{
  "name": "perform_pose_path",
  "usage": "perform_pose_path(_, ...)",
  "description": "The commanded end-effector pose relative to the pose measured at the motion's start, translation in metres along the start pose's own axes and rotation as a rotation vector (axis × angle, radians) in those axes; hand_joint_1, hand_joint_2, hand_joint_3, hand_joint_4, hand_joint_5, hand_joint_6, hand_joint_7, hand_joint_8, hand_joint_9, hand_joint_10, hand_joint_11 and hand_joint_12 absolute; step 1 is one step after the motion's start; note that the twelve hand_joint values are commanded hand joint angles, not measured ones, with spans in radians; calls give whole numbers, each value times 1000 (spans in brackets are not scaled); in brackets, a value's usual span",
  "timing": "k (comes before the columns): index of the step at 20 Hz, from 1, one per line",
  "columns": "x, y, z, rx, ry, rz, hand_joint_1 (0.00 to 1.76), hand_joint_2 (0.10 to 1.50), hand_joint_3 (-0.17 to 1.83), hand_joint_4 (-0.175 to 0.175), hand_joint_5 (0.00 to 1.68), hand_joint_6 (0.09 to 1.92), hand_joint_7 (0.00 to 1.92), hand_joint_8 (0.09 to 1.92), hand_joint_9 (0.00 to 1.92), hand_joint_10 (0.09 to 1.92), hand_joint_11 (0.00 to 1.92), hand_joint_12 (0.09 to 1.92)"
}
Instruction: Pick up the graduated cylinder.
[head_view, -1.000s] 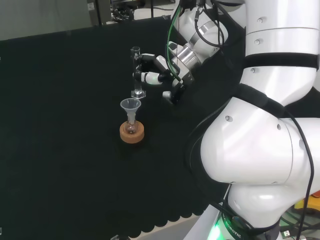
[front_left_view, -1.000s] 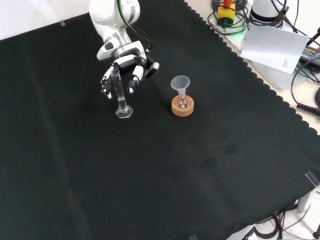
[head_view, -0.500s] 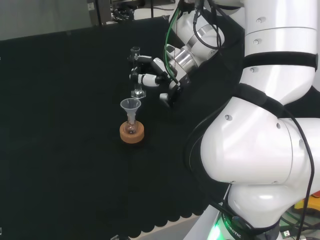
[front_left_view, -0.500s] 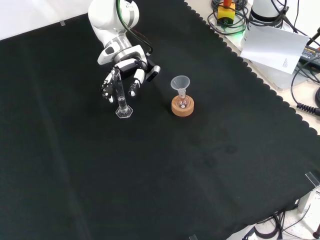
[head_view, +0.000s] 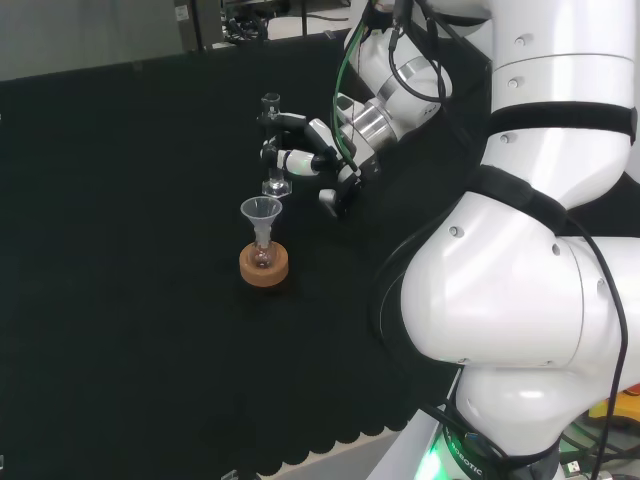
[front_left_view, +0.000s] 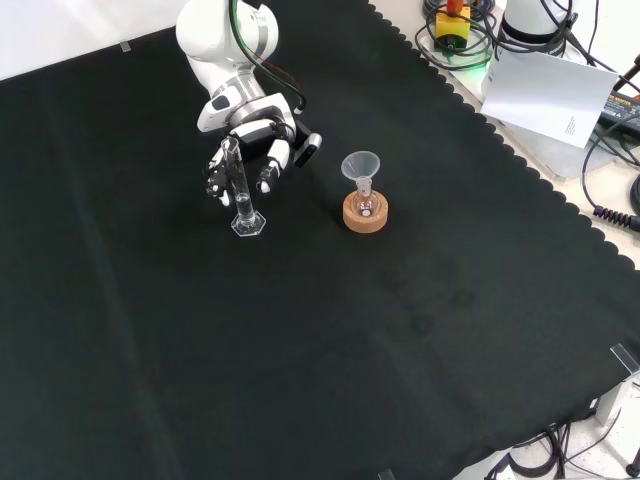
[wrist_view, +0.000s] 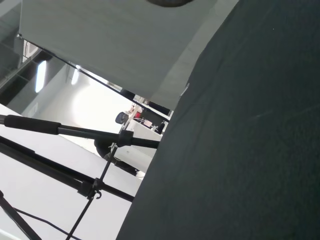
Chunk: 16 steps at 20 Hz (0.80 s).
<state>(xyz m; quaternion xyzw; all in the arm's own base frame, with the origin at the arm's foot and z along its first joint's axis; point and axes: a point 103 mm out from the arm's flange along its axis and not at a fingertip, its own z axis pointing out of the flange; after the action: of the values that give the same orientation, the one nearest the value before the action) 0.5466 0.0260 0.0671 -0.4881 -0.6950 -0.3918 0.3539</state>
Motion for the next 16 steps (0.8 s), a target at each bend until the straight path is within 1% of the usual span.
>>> perform_pose_path(1, 0, 0, 0, -11, 24, 1, 1075, 1019, -175, -29, 637, 284, 519, 573, 852, 415, 632, 1161)
perform_pose_path(3, 0, 1, 1, -5, 41, -1, 1077, 1020, -175, -28, 623, 341, 529, 568, 872, 390, 645, 1155)
perform_pose_path(6, 2, 2, 3, -15, 56, -6, 1077, 1023, -175, -28, 602, 400, 534, 565, 885, 369, 653, 1149)
perform_pose_path(11, 1, 3, 3, -24, 69, -4, 1078, 1031, -175, -27, 598, 431, 537, 565, 893, 362, 659, 1148)
perform_pose_path(16, -1, 2, 2, -24, 65, 5, 1083, 1053, -175, -27, 599, 475, 542, 567, 903, 355, 677, 1136)
